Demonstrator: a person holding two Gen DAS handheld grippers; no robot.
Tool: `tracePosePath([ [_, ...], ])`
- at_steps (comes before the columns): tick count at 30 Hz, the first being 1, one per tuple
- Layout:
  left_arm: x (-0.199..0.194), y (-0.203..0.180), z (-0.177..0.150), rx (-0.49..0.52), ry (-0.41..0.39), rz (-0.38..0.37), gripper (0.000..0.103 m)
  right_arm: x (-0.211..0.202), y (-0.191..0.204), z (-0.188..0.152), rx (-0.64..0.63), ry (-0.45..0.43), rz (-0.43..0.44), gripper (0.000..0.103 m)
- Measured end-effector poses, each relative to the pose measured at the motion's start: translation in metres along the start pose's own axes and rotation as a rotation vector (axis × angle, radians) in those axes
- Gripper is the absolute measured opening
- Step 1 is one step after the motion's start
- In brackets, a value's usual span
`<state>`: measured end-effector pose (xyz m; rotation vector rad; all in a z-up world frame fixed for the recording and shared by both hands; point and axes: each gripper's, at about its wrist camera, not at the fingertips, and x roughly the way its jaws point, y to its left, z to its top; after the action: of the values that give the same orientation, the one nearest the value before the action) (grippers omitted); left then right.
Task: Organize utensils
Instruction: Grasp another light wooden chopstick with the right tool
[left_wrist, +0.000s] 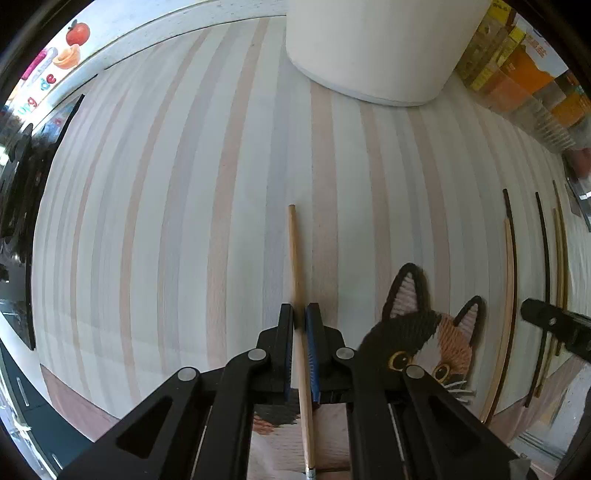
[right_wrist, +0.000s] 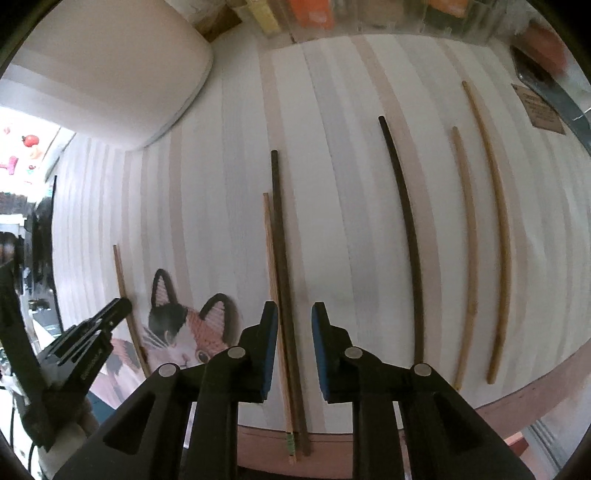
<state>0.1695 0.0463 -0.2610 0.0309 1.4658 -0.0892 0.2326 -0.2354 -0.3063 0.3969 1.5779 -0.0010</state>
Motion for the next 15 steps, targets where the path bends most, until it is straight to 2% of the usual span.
tracePosePath([
  [3, 0.001, 0.000, 0.000, 0.005, 0.001, 0.001, 0.006, 0.010, 0.006, 0.007, -0.024, 0.021, -0.064, 0.020],
  [5, 0.000, -0.002, 0.002, 0.005, 0.002, 0.002, 0.006, 0.013, 0.009, 0.005, -0.047, 0.009, -0.071, 0.020],
  [10, 0.000, -0.003, 0.002, 0.011, 0.004, 0.000, 0.006, 0.013, 0.027, 0.003, -0.092, -0.014, -0.142, 0.009],
  [14, 0.001, -0.003, 0.004, 0.011, 0.001, -0.004, 0.006, 0.013, 0.009, 0.010, -0.028, -0.015, -0.185, 0.008],
  [15, 0.001, -0.003, 0.003, 0.015, -0.001, -0.001, 0.006, 0.013, -0.002, 0.012, -0.003, -0.014, -0.175, 0.004],
])
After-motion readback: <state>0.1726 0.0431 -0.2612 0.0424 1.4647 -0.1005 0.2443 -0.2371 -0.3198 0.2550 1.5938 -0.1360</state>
